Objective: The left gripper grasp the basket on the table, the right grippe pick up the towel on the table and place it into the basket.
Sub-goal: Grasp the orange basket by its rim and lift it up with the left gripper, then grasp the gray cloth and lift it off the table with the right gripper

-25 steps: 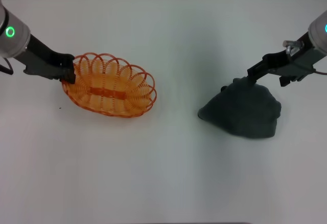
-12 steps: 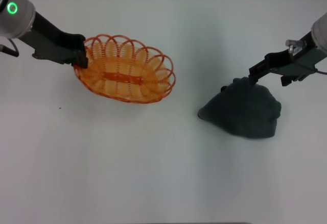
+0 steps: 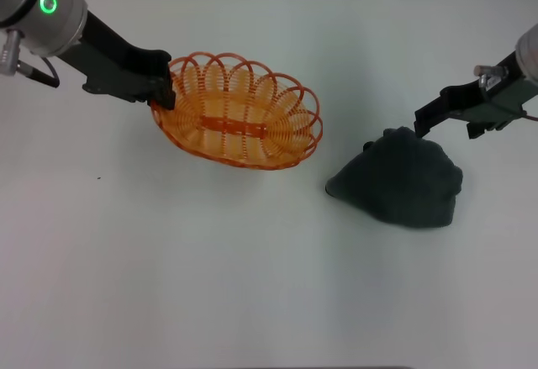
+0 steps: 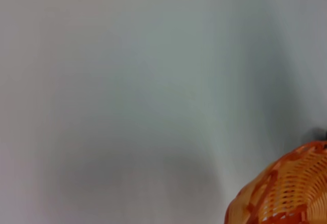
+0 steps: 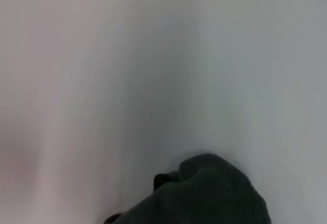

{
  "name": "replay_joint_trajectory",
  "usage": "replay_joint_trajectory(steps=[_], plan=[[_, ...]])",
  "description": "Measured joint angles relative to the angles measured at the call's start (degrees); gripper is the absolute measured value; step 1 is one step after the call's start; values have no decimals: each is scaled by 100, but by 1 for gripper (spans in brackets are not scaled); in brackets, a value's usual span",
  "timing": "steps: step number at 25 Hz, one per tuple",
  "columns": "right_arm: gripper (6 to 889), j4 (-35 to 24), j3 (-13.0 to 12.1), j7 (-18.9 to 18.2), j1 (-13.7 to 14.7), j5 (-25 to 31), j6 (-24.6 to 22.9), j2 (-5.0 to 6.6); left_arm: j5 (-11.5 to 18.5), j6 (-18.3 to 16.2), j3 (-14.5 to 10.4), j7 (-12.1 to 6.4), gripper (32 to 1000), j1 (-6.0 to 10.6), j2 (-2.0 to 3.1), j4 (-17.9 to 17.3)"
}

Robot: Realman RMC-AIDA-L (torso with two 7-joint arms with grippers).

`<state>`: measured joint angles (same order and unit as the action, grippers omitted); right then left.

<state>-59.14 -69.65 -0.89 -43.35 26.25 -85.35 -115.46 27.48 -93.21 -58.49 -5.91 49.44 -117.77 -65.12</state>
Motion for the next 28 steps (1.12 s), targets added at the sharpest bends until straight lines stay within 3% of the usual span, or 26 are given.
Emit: replay_joint_trajectory(steps=[11, 18, 28], plan=[[843, 154, -72, -104, -121, -298, 176, -46, 45, -22, -17, 2, 94, 57, -1, -95], [848, 1601, -36, -356, -584, -272, 789, -50, 98, 0, -19, -1, 94, 66, 7, -98], [851, 2636, 1, -875, -905, -167, 1827, -173, 100, 40, -22, -32, 94, 77, 9, -60]])
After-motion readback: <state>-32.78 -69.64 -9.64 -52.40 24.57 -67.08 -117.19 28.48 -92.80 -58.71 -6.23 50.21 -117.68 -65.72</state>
